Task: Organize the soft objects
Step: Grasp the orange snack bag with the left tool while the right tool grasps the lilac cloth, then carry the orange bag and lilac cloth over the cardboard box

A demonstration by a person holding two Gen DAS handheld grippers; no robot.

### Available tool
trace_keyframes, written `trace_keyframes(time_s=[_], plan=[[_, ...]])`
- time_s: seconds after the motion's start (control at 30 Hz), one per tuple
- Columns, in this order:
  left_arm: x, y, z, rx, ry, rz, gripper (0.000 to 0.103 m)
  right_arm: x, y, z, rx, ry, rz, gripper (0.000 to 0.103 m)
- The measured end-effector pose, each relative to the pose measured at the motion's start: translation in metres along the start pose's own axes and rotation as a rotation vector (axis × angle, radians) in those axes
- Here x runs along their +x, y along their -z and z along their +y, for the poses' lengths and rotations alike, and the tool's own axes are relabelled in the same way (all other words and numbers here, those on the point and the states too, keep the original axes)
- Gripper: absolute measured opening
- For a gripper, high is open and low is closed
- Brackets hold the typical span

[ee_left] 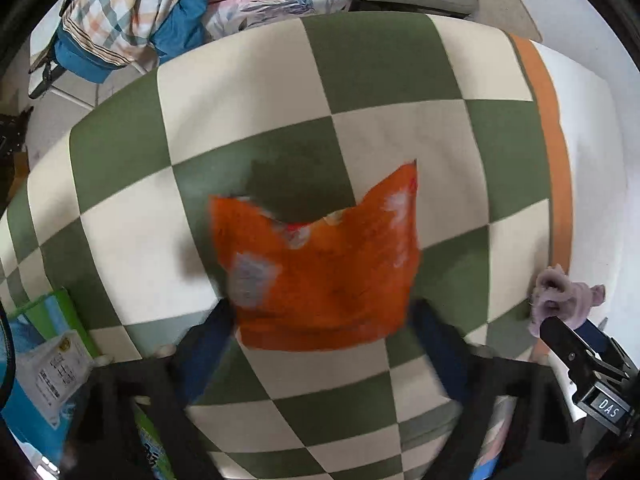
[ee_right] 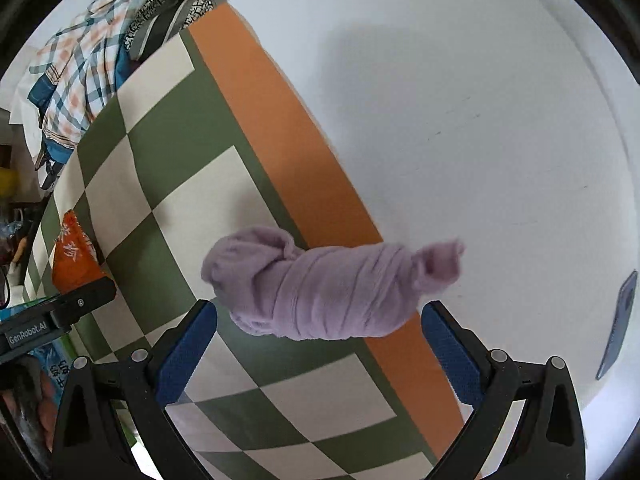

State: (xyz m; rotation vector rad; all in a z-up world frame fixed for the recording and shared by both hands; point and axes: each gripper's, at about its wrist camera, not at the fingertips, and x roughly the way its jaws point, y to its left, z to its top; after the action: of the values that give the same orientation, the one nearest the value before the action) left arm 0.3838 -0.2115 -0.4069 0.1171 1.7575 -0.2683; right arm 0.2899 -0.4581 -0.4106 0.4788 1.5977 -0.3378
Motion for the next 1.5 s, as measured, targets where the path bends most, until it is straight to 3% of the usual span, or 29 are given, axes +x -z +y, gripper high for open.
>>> trace_keyframes(time_s=[0.17,0.23,0.4,0.77,1.03,1.17,1.33,1.5], plan=[[-0.008,-0.002,0.002,-0.022,0.009,-0.024,0.072,0.014,-0.003,-0.005,0.049,-0.037,0.017,0.099],[-0.011,0.000,0.003,-0.026,0.010,-0.038,0.070,0.016,-0.003,-0.007,0.061,-0.043,0.019,0.088],[-0.017,0.012,-0.002,0.000,-0.002,-0.055,0.068,0.015,0.001,-0.011,0.068,-0.065,0.005,0.076],[-0.029,0.061,-0.029,0.091,0.011,-0.128,0.068,-0.006,0.028,-0.010,0.021,-0.085,-0.065,0.073],[-0.073,0.101,-0.037,0.140,0.033,-0.230,0.068,-0.041,0.061,0.023,-0.062,-0.100,-0.140,0.073],[-0.104,0.123,-0.022,0.128,0.064,-0.282,0.068,-0.075,0.082,0.043,-0.113,-0.130,-0.182,0.073],[-0.143,0.158,0.020,0.082,0.098,-0.348,0.068,-0.110,0.113,0.075,-0.187,-0.179,-0.215,0.073],[-0.175,0.208,0.077,0.011,0.090,-0.396,0.068,-0.150,0.166,0.109,-0.288,-0.251,-0.230,0.073]])
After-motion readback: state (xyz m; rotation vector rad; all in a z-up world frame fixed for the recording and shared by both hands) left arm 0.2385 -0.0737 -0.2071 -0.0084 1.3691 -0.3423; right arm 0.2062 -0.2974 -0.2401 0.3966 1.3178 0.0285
